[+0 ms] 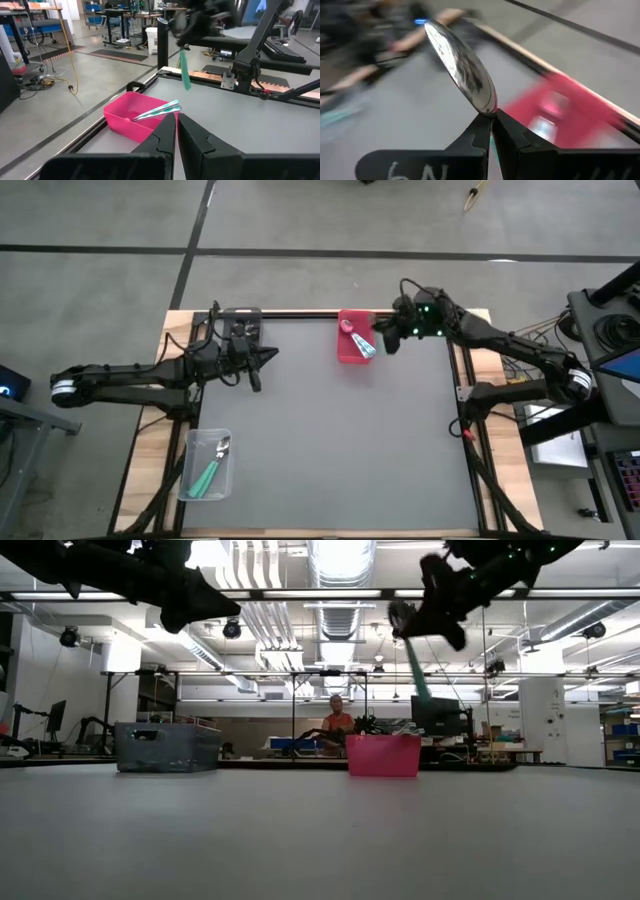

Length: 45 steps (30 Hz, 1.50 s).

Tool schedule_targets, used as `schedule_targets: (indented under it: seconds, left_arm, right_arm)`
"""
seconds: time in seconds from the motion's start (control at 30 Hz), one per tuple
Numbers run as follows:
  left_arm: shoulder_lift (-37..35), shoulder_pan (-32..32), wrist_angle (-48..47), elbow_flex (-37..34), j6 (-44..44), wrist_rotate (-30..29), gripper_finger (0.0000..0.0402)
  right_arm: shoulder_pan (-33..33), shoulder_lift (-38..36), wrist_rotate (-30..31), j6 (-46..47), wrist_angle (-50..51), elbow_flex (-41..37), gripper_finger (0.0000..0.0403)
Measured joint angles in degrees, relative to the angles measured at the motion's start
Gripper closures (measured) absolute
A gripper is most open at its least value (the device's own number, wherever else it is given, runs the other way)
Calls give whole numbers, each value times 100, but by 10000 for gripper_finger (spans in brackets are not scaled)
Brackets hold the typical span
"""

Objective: Sort silverware by color (type)
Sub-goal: Put the green spoon into the transparent bin

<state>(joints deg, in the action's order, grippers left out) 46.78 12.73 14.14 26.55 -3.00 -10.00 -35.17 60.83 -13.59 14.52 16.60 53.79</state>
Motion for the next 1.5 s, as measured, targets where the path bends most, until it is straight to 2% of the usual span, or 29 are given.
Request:
schedule_targets:
  seconds: [0.13, 0.3, 0.53, 0.67, 0.87, 1.1, 1.27, 1.5]
  left_arm:
    - [0, 0, 1, 1, -184, 31, 400]
    - [0, 0, 4, 2, -263, 189, 400]
    - [0, -20, 190, 1, -429, 749, 400]
    - [0, -61, 295, 2, -535, 776, 400]
    - [0, -95, 303, 2, -782, 772, 400]
    - [2, -254, 560, 2, -1307, 743, 400]
    - [0, -792, 938, 2, -1758, 144, 400]
    - [2, -1910, 1584, 0, -1652, -1360, 400]
  right_arm:
    - [405, 203, -921, -493, -1255, -367, 395]
    - [746, 648, -1360, -498, -3101, -769, 395]
    - [1157, 1583, -1417, -411, -5176, -922, 395]
    - [1326, 2134, -1538, -409, -6177, -922, 395]
    - [1554, 2772, -1536, -408, -7378, -922, 394]
    - [1893, 3226, -1496, -564, -8220, -922, 394]
    - [2192, 3321, -1488, -673, -8354, -924, 394]
    - [2712, 3312, -1494, -853, -8361, -948, 394]
